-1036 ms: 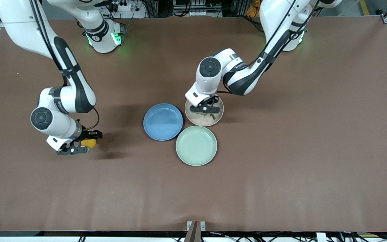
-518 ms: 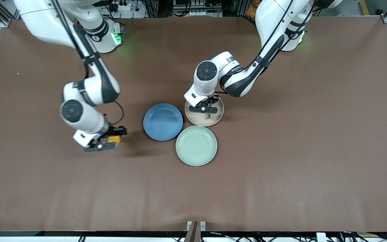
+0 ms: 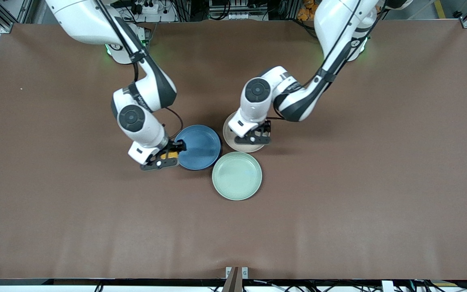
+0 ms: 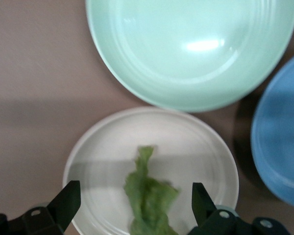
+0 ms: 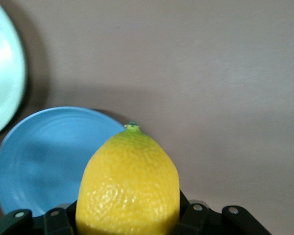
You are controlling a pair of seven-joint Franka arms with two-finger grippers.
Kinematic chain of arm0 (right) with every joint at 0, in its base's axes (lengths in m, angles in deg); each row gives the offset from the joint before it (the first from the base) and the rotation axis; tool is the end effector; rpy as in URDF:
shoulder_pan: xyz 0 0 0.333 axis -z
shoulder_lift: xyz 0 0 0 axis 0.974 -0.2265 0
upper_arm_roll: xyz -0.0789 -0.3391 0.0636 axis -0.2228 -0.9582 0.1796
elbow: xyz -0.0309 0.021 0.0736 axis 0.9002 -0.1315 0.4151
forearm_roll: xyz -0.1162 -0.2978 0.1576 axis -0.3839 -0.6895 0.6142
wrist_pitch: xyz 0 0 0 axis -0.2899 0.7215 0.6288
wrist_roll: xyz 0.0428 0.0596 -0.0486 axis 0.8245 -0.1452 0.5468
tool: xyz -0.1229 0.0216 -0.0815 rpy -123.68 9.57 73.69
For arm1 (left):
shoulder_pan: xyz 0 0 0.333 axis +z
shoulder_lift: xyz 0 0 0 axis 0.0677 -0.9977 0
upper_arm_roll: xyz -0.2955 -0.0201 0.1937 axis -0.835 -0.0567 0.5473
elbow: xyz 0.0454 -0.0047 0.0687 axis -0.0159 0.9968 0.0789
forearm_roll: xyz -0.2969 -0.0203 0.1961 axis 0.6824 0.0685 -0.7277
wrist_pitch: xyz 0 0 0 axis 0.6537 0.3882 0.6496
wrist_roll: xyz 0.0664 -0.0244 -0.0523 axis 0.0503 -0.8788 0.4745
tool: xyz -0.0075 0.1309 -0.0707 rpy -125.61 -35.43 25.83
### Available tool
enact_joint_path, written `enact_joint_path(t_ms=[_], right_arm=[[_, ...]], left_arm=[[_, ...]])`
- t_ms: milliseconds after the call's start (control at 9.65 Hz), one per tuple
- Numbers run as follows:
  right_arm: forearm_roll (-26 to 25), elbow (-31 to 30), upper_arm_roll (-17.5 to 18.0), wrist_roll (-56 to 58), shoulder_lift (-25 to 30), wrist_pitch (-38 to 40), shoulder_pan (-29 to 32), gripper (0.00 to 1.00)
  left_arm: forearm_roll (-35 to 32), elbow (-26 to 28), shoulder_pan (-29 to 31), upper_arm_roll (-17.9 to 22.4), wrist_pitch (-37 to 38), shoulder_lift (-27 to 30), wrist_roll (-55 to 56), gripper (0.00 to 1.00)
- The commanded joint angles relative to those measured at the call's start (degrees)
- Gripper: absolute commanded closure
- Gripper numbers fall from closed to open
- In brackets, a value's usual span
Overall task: Place lemon and lettuce in plates
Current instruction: 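Release the lettuce onto the beige plate while the right gripper carries the lemon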
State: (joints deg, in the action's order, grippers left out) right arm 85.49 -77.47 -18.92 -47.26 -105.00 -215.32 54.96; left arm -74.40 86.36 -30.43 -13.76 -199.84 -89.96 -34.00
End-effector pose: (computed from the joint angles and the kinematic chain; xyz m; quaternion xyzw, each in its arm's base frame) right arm 0.5461 0.2866 0.2864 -0.9961 -0.0820 0.0238 0.0210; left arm 0.4820 -0.4487 0.2733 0.9996 0.0037 -0.0157 0.0222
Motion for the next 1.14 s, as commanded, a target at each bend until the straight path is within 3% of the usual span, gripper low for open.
enact_joint_path(t_ms=[0,518,1036], right_arm=[[0.56,0.09,0.55,-3.69,-0.4,0.25,-2.48,0.77],[0.47,0.0,0.55,-3.79,-4.17,-1.41,-5.82,0.77],[-0.06,0.09,0.46,-5.98,-7.43,-5.46,-7.41,0.77]], left_arm=[[-2.48,0.25,3.5,0.27,1.11,2.64,-1.36,0.0],[-2.75,0.42,14.66,0.18,1.46,5.54,-13.83,0.0],[-2.75,0.42,21.44,0.18,4.34,8.08,-21.13,0.0]])
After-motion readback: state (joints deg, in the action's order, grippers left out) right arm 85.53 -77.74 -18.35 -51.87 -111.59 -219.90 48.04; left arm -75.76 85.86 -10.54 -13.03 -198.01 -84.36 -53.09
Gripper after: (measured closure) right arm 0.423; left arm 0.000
